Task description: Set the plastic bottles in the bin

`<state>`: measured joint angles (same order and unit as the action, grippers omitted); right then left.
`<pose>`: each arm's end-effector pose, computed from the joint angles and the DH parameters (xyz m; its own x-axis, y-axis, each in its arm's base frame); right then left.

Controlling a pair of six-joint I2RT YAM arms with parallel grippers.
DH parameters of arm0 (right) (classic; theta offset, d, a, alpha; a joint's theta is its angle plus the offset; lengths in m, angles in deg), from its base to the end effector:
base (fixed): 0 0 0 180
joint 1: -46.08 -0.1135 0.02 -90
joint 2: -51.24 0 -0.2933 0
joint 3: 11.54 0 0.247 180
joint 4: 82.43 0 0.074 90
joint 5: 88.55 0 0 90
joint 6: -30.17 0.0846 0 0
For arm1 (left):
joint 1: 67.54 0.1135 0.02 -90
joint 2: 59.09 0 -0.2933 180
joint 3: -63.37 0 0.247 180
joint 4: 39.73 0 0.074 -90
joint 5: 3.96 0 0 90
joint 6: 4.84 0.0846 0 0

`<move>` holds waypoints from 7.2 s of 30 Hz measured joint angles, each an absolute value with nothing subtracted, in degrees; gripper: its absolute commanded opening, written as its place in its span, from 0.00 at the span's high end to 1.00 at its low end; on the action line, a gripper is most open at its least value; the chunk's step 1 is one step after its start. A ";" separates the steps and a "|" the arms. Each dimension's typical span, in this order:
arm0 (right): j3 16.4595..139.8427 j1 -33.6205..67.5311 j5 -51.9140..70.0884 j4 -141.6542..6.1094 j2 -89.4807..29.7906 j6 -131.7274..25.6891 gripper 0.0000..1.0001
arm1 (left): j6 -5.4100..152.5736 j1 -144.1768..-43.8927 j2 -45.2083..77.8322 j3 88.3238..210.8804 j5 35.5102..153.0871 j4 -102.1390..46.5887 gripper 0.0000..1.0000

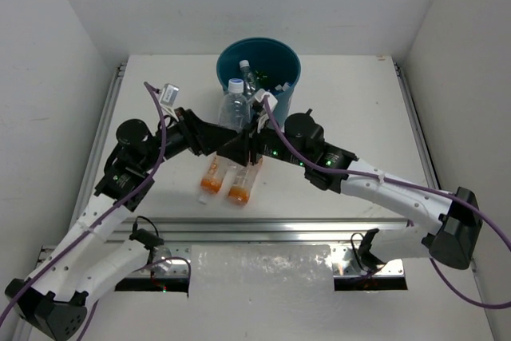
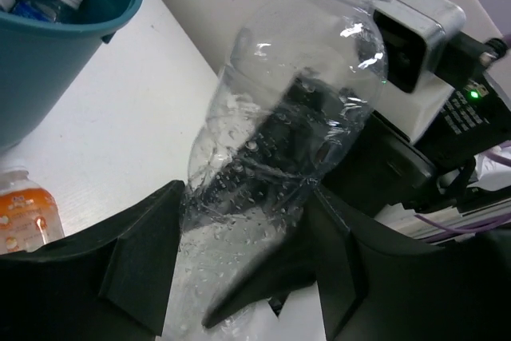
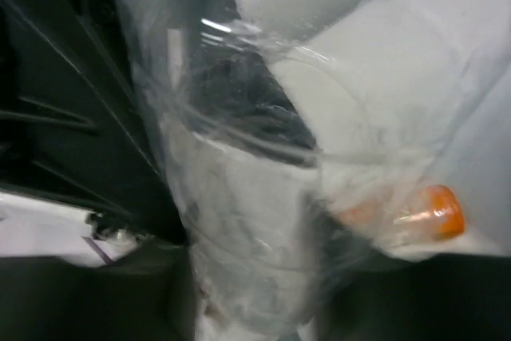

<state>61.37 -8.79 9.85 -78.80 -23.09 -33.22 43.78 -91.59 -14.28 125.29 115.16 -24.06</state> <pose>0.1883 0.2891 0.3759 -0.4452 0.1373 -0.8848 -0.7756 0.4348 0.4577 0.1621 -0.1174 0.3966 -0.5118 -0.4040 -0.7582 0.6157 0.4431 -0.6517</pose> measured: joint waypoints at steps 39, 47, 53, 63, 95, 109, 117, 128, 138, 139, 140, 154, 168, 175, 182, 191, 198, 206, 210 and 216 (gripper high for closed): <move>112.16 13.96 -4.68 -42.46 -53.01 -57.46 0.01 | 55.62 -93.86 14.01 134.86 73.26 10.10 0.01; 89.67 13.46 -0.31 -45.65 -22.67 -50.69 0.01 | 54.99 -95.61 28.50 135.19 72.10 9.03 0.11; 75.01 11.30 8.21 -49.87 -10.87 -45.64 0.01 | 52.50 -96.09 36.65 135.56 70.14 5.38 0.90; 55.64 1.94 22.68 -60.38 -9.08 -37.75 0.01 | 45.13 -96.81 18.68 132.81 58.88 10.64 1.00; 60.51 -4.42 22.35 -81.17 -23.33 -27.74 1.00 | 44.26 -99.11 -16.92 132.33 91.86 -10.30 0.00; 93.69 11.60 -0.66 -66.59 -36.03 -46.36 0.97 | 49.26 -99.17 -15.78 141.24 62.73 12.72 0.00; 105.04 15.14 -4.20 -64.09 -53.67 -53.09 0.01 | 54.55 -99.17 -7.37 134.95 73.11 10.12 0.00; 106.11 15.21 -6.59 -56.53 -52.05 -56.52 0.01 | 57.48 -102.71 2.42 129.22 81.00 2.38 0.00; 73.61 15.25 -2.00 -55.37 -7.66 -47.85 0.01 | 56.17 -110.19 22.81 131.98 73.85 -0.15 0.03; 70.20 15.25 -0.86 -55.09 -4.05 -46.60 0.01 | 56.17 -110.28 24.19 132.20 73.39 -0.42 0.05; 67.18 15.25 0.21 -55.24 -1.14 -45.55 0.01 | 56.15 -110.39 25.74 132.52 73.07 -0.87 0.06; 41.94 15.23 17.17 -52.18 13.91 -36.44 0.01 | 52.54 -114.12 41.02 138.21 67.49 -8.26 1.00; 25.96 15.25 30.42 -69.41 16.87 -20.63 0.01 | 49.96 -122.34 5.31 135.15 85.26 -23.04 1.00; 25.87 16.02 34.96 -75.48 16.47 -17.05 0.01 | 46.35 -123.35 5.83 131.43 96.87 -36.41 1.00; 25.81 16.00 38.61 -79.13 17.76 -15.54 0.01 | 45.09 -124.00 5.77 131.30 101.11 -42.14 1.00; 26.00 15.67 23.93 -70.96 30.18 -19.63 0.01 | 46.33 -124.20 3.27 131.30 94.57 -35.80 1.00; 26.37 15.56 34.66 -76.97 28.14 -20.57 0.01 | 47.38 -124.20 1.70 131.34 93.37 -34.45 1.00; 27.86 15.54 43.84 -86.91 21.91 -15.82 0.01 | 47.08 -124.20 3.38 131.30 97.59 -37.51 1.00; 29.48 15.56 45.13 -91.72 17.00 -12.74 0.10 | 46.25 -124.20 4.00 130.38 99.18 -40.55 1.00; 29.96 15.58 47.47 -98.76 12.43 -7.98 0.95 | 46.62 -124.07 4.78 130.23 99.40 -42.62 0.12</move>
